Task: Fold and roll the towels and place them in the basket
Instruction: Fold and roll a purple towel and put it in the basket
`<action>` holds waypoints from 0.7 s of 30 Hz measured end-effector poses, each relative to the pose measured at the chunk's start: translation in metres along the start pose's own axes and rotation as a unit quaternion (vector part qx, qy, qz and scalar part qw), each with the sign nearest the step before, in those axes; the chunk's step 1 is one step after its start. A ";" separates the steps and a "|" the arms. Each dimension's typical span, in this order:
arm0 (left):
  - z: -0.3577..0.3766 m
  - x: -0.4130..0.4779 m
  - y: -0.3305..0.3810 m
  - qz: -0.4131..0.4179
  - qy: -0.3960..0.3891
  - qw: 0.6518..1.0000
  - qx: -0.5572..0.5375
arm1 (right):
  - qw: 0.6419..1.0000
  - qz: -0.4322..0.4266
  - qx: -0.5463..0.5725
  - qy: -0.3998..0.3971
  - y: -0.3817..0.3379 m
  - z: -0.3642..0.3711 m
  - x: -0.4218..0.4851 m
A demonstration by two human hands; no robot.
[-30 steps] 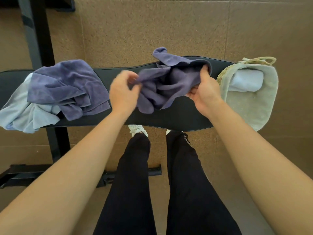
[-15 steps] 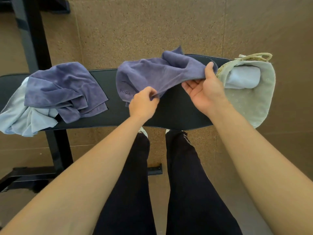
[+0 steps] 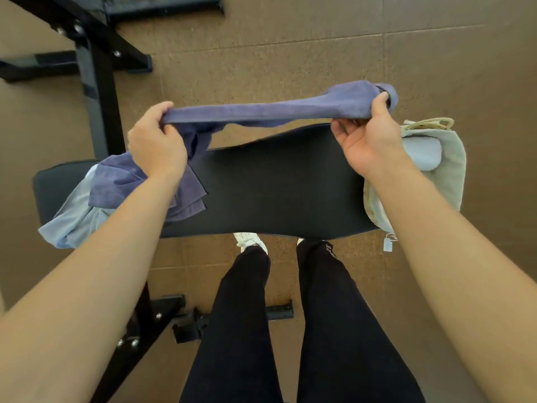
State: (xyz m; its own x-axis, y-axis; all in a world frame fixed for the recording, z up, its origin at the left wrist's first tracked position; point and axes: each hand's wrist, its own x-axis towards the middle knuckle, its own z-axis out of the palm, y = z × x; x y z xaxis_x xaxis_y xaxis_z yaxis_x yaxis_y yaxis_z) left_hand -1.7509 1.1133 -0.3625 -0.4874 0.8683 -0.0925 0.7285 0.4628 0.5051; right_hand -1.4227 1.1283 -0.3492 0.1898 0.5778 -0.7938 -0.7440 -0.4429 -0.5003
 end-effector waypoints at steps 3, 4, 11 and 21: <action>-0.011 -0.009 -0.021 0.056 -0.014 0.998 -0.015 | 0.999 -0.001 -0.024 0.033 0.006 -0.007 -0.011; -0.012 -0.017 -0.033 0.071 -0.024 0.997 -0.012 | 0.998 0.004 -0.037 0.056 0.013 -0.015 -0.013; 0.008 -0.088 -0.116 0.057 -0.183 0.976 0.107 | 0.956 0.076 -0.141 0.245 0.094 -0.103 -0.022; 0.066 -0.131 -0.209 0.011 -0.395 0.882 0.258 | 0.893 0.222 -0.184 0.345 0.177 -0.214 -0.010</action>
State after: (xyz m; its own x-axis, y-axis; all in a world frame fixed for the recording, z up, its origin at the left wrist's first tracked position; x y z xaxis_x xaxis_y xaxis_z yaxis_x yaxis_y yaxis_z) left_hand -1.8078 0.9146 -0.5129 -0.1322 0.6370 -0.7594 0.9548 0.2877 0.0751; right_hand -1.4193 0.8980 -0.5038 0.3728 -0.2148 -0.9027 -0.6065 -0.7927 -0.0618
